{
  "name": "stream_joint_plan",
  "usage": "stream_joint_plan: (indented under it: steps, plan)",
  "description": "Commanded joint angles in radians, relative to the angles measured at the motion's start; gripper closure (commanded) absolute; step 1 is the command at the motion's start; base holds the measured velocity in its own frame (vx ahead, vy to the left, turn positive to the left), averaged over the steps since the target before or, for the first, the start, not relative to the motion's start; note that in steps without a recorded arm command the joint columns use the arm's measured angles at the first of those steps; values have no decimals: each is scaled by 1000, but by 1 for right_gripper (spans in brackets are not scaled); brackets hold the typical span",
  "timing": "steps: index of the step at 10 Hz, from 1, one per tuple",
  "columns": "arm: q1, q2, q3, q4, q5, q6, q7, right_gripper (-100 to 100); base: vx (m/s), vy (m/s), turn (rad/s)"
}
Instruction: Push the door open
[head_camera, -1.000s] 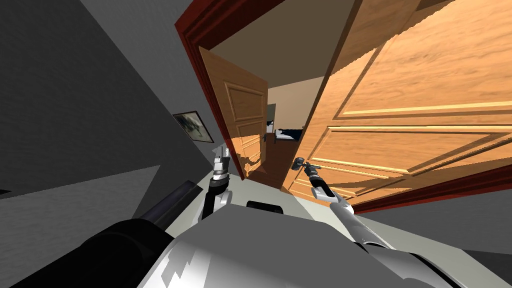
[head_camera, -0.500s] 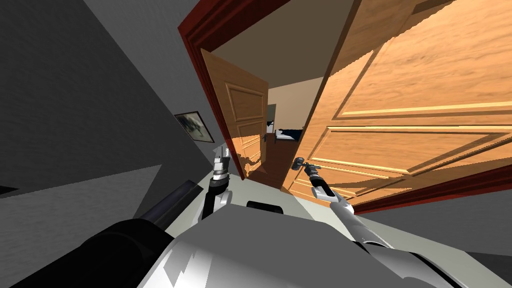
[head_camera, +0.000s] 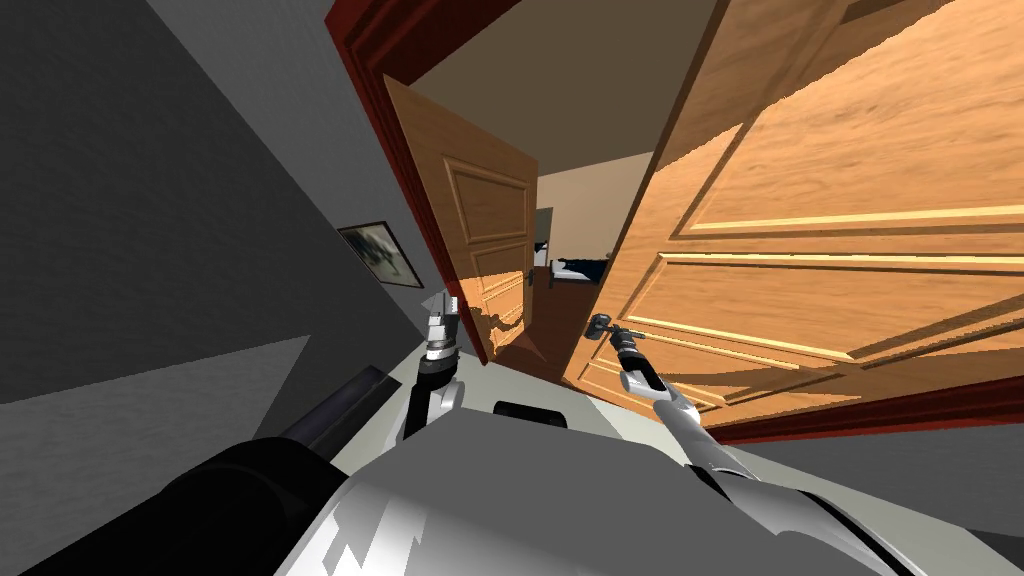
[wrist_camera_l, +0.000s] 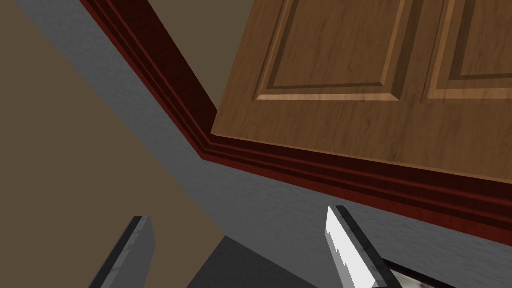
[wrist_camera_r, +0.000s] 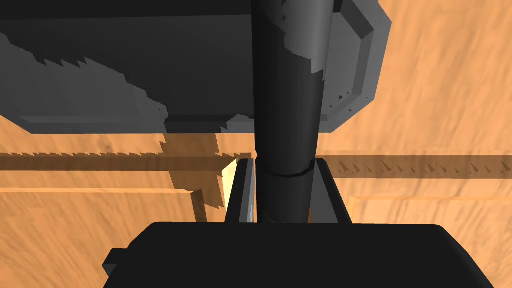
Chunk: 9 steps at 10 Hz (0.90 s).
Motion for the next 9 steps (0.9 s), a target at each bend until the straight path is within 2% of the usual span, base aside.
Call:
stream_joint_plan:
  steps: [1, 2, 9]
  plan:
    - [-12, 4, -39, -9, -6, 7, 33, 100, 120, -28, 8]
    - [-12, 4, -39, -9, -6, 7, 33, 100, 105, -18, -3]
    - [-64, 50, -142, 44, -21, -2, 137, 100, 88, -7, -7]
